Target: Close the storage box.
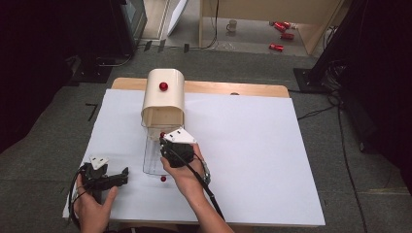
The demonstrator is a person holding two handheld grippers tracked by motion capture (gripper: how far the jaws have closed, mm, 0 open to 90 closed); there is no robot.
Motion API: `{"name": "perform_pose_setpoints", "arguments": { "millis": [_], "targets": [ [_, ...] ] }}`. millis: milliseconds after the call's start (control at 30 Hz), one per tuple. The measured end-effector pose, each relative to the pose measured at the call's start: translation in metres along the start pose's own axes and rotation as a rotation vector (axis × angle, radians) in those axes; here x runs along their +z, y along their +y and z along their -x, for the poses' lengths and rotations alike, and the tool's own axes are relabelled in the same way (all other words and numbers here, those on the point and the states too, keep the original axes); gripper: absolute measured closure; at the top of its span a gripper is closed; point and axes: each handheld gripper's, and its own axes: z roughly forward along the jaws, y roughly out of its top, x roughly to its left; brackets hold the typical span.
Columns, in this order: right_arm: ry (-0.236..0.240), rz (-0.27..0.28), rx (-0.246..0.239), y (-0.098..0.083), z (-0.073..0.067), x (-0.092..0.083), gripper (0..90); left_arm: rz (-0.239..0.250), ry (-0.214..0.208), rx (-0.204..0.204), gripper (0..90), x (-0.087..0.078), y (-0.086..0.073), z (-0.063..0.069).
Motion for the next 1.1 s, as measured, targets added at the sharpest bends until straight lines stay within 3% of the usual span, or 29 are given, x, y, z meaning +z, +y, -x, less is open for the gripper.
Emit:
{"name": "perform_pose_setpoints", "arguments": {
  "millis": [533, 867, 933, 1000, 1100],
  "targets": [
    [-0.003, 0.01, 0.007, 0.01, 0.011, 0.015, 77.8, 0.002, 0.0, 0.0, 0.0, 0.0, 0.0, 0.0],
    [0.003, 0.024, 0.001, 0.013, 0.017, 0.016, 70.1, 0.005, 0.001, -0.003, 0.0, 0.0, 0.0, 0.0],
    [0.012, 0.025, -0.014, 0.012, 0.016, 0.015, 60.6, 0.005, 0.001, -0.003, 0.0, 0.0, 0.0, 0.0],
    [0.035, 0.013, -0.011, 0.009, 0.016, 0.011, 44.7, 0.005, 0.001, -0.003, 0.0, 0.0, 0.0, 0.0],
    [0.03, -0.026, 0.002, 0.002, 0.015, 0.007, 20.3, 0.005, 0.001, -0.003, 0.0, 0.0, 0.0, 0.0]
  ]
}}
